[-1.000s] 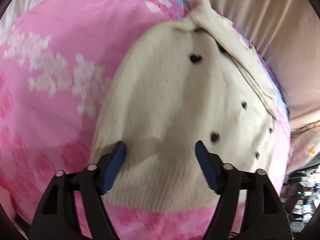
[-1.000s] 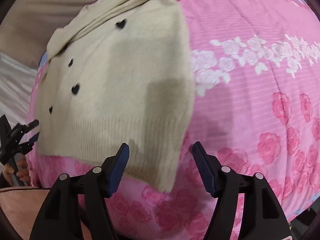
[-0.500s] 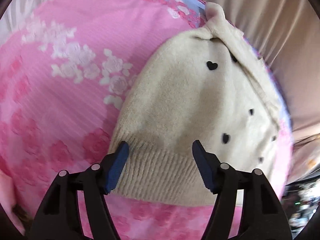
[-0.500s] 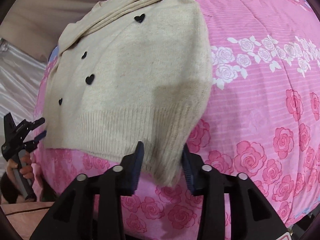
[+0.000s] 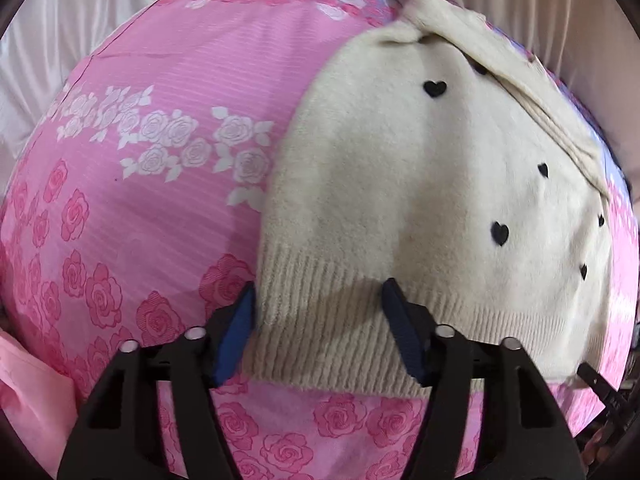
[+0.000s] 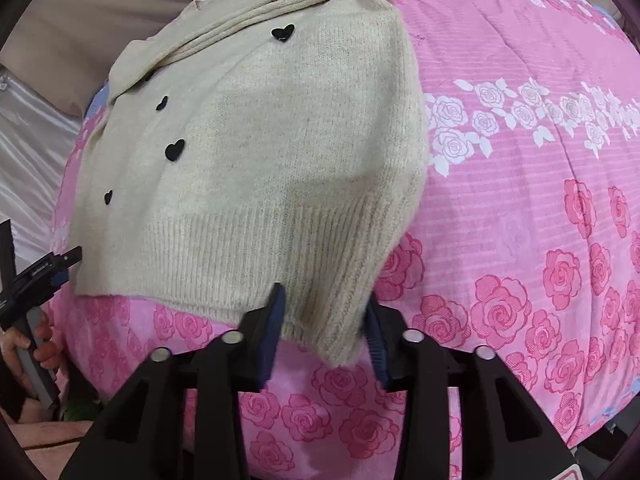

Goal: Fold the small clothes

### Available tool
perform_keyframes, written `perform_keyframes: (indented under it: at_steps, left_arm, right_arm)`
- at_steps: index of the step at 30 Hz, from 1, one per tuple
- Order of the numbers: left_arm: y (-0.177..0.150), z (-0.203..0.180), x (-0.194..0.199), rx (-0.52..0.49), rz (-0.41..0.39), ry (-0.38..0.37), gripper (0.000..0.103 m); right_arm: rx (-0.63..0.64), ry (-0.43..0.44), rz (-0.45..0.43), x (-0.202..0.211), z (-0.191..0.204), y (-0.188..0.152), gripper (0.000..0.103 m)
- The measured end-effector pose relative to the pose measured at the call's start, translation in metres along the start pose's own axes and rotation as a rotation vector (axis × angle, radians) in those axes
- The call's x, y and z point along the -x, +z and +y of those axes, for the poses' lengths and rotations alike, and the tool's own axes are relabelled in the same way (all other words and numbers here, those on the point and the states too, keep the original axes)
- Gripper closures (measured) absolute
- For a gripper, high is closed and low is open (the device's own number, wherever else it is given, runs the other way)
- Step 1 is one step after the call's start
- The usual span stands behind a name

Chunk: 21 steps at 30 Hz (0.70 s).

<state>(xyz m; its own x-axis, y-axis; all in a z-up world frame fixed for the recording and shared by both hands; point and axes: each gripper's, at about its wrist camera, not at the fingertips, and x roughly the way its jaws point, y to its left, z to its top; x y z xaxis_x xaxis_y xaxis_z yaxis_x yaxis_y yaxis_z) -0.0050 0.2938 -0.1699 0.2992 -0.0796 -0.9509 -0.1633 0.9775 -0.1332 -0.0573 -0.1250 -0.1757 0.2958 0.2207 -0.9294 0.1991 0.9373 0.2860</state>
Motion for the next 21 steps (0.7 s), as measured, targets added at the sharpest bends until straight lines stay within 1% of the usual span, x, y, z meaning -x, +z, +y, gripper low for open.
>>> perform_keyframes:
  at_steps: [1,2,3,4,6,7,9,12,13,17,19,21]
  left_arm:
    - [0.001,0.001,0.001,0.003,0.009,-0.016,0.065]
    - [0.002,0.002,0.002,0.009,0.02,-0.035,0.074]
    - [0.007,0.0,-0.001,0.02,0.034,-0.058,0.09]
    - [0.009,0.003,0.001,0.042,0.05,-0.103,0.093]
    - [0.011,0.008,0.007,0.074,0.069,-0.181,0.094]
    - [0.009,0.007,0.012,0.077,0.066,-0.204,0.094]
    - [0.007,0.004,0.03,0.063,0.067,-0.257,0.094]
    - [0.004,-0.003,0.052,0.041,0.081,-0.31,0.094]
    - [0.001,-0.005,0.06,0.025,0.088,-0.329,0.096]
    - [-0.017,-0.016,0.085,-0.041,0.132,-0.349,0.096]
    - [-0.029,-0.022,0.091,-0.066,0.157,-0.345,0.096]
    - [-0.043,-0.026,0.092,-0.081,0.186,-0.348,0.097]
  right_arm:
    - [-0.006,-0.003,0.0,0.0,-0.001,0.0,0.089]
    - [-0.021,0.012,0.0,0.001,-0.003,0.0,0.092]
    - [-0.029,0.015,-0.005,0.001,-0.003,0.001,0.093]
    - [-0.037,0.019,-0.014,0.004,-0.003,0.001,0.094]
    - [-0.047,0.023,-0.044,0.015,-0.006,-0.001,0.095]
    - [-0.057,0.028,-0.068,0.026,-0.008,-0.002,0.095]
    - [-0.074,0.044,-0.103,0.044,-0.014,-0.004,0.096]
    - [-0.077,0.059,-0.14,0.076,-0.025,-0.01,0.096]
    - [-0.067,0.055,-0.15,0.087,-0.029,-0.012,0.096]
    - [-0.037,0.023,-0.166,0.116,-0.038,-0.016,0.096]
    - [-0.022,-0.004,-0.165,0.127,-0.044,-0.019,0.096]
    - [0.006,-0.038,-0.145,0.132,-0.052,-0.024,0.096]
